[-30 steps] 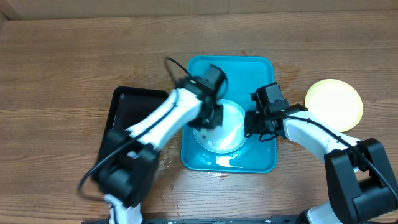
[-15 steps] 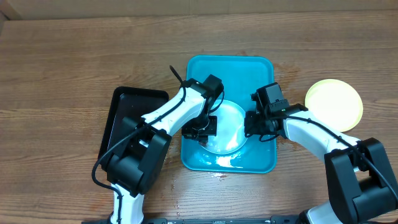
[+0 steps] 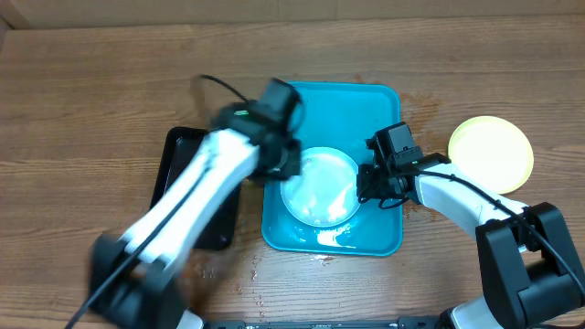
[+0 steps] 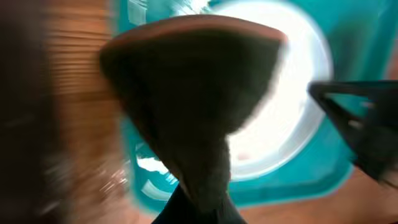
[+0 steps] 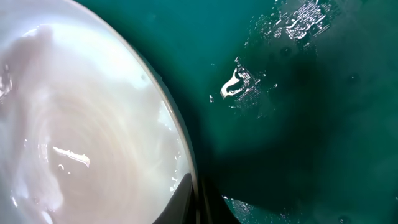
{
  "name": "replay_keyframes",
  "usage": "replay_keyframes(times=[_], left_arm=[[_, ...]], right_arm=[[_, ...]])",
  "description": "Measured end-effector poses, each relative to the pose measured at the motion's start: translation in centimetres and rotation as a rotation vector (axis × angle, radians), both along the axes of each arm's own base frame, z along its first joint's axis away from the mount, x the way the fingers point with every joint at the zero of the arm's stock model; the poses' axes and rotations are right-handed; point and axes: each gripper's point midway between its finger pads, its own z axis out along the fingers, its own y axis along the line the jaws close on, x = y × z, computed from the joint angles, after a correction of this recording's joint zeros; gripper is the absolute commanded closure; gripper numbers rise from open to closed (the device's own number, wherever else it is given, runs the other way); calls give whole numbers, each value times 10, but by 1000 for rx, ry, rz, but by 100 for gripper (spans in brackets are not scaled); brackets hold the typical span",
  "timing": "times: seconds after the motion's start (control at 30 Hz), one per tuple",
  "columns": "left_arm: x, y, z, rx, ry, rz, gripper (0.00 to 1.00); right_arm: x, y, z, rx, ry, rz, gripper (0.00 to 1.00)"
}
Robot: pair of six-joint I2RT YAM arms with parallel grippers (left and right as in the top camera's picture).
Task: Clean dirty plates on tray and stack at the side
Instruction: 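Return the sponge to the black tray and lift the white plate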
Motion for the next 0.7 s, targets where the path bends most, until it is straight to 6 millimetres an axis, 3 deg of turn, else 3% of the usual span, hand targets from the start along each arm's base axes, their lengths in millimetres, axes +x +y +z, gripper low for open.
replay_keyframes(times=[0.07, 0.13, 0.2, 0.3, 0.33, 0.4, 0.5, 0.6, 0.7], left_arm=[[-4, 41, 30, 61, -59, 83, 96], [-9, 78, 39, 142, -70, 163, 96], [-8, 114, 34, 232, -65, 249, 96], [-5, 149, -1, 303, -32, 340, 96], [-6, 156, -15, 309, -15, 356, 89], [-16, 166, -47, 314, 55, 373, 60], [-35, 170, -72, 300, 155, 377, 41], [-38, 168, -66, 279, 167, 370, 20], [-36, 166, -41, 258, 134, 370, 10]], right_arm=[[0, -1, 0, -5, 4, -1, 96], [-1, -3, 1, -18, 13, -4, 96], [-2, -5, 2, -31, 25, -7, 96], [-4, -9, 3, -57, 47, -11, 96], [-5, -10, 4, -67, 60, -13, 96], [-9, -16, 8, -104, 97, -18, 96], [-6, -25, 23, -170, 117, -29, 96], [9, -29, 48, -240, 74, -24, 96], [29, -19, 79, -286, -29, 10, 96]])
